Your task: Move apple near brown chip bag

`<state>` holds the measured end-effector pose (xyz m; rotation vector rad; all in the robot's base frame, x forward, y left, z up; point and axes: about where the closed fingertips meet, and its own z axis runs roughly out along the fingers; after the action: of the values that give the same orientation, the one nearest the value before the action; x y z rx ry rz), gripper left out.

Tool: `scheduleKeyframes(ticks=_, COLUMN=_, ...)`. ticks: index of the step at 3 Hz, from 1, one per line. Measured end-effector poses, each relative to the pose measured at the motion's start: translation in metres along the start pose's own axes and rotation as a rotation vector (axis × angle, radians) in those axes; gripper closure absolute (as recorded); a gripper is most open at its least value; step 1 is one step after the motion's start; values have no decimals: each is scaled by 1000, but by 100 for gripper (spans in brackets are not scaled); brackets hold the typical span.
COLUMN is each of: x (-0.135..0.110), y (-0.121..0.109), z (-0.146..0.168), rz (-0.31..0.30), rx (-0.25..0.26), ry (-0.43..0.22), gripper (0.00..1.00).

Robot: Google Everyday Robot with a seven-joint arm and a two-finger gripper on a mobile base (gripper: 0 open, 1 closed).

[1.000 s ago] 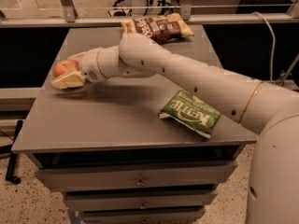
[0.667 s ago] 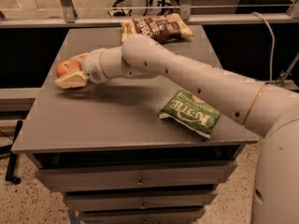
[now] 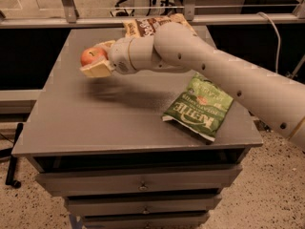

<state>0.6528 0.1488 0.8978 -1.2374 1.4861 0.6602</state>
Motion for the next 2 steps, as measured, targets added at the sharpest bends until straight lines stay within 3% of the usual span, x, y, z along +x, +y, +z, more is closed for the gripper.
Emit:
scheduleKeyframes(ticks=1, x=0, y=0, z=0, rz=0, rx=0, ry=0, gripper=100)
scheduleKeyframes(ticks=2, x=9, y=-24, z=-23, rz=-11, rx=65, ry=36, gripper=100)
